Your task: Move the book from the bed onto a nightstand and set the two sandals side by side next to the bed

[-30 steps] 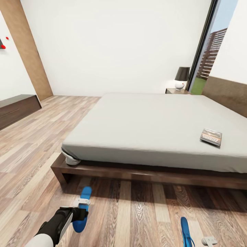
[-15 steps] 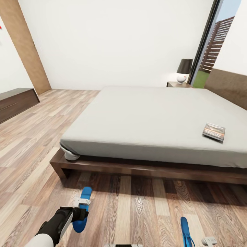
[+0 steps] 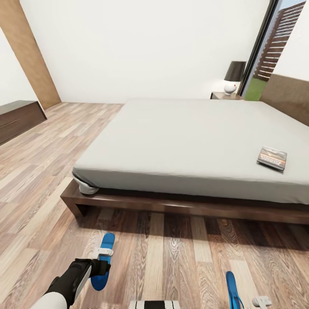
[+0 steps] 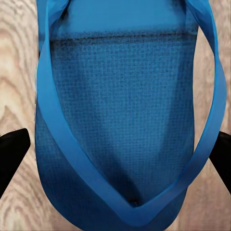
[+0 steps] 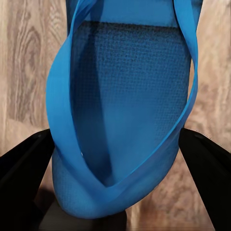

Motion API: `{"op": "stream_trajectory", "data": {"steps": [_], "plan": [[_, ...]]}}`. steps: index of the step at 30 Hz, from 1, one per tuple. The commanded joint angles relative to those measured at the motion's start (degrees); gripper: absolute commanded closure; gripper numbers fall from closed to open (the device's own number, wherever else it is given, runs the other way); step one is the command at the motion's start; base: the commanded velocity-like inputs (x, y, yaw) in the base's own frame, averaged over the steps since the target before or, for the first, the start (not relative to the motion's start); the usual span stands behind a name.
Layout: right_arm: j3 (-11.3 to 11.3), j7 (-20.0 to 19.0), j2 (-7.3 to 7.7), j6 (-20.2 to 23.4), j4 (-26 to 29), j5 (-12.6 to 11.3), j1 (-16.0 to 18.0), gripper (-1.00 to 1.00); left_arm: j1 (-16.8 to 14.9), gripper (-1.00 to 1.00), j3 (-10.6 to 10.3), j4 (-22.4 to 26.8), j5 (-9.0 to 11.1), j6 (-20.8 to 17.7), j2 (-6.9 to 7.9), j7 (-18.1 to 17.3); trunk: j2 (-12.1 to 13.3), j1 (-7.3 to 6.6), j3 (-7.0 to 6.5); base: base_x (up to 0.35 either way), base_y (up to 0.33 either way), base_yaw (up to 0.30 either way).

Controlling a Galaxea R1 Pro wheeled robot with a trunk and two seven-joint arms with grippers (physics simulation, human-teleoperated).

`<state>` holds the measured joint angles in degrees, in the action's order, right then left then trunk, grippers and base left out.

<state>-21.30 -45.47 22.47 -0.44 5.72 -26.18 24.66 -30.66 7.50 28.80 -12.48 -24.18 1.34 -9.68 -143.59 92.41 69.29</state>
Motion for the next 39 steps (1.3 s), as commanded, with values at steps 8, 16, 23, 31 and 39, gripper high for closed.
{"op": "stream_trajectory", "data": {"steps": [8, 16, 23, 31, 39], "plan": [[0.0, -0.63, 0.1, 0.51, 0.22, -0.62, 0.04, 1.0, -0.02, 1.0, 0.36, 0.11, -0.54, -0.25, -0.19, -0.51, -0.13, 0.19, 1.82, 0.0, 0.0, 0.0], [12.97, -2.45, 3.5, 21.16, 10.61, -0.62, 0.39, 1.0, -0.02, 1.0, 0.32, 0.11, -0.53, -0.25, -0.32, -0.51, -0.24, 0.4, 3.6, 0.0, 0.0, 0.0], [30.4, -2.52, 4.48, 40.11, 23.99, -0.54, 0.4, 1.0, -0.02, 1.0, 0.32, 0.11, -0.47, -0.2, -0.34, -0.59, -0.33, 0.58, 5.15, 0.0, 0.0, 0.0], [32.05, -9.6, 4.55, 47.63, 25.51, -0.5, 0.39, 1.0, -0.02, 1.0, 0.36, 0.2, -0.36, -0.17, -0.37, -0.7, -0.44, 0.78, 6.92, 0.0, 0.0, 0.0], [31.92, -11.2, 4.51, 47.73, 25.57, -0.28, 0.39, 1.0, -0.02, 1.0, 0.61, 2.24, 0.02, -0.16, -0.28, -0.78, -0.44, 0.78, 6.92, 0.0, 0.0, 0.0]]}}
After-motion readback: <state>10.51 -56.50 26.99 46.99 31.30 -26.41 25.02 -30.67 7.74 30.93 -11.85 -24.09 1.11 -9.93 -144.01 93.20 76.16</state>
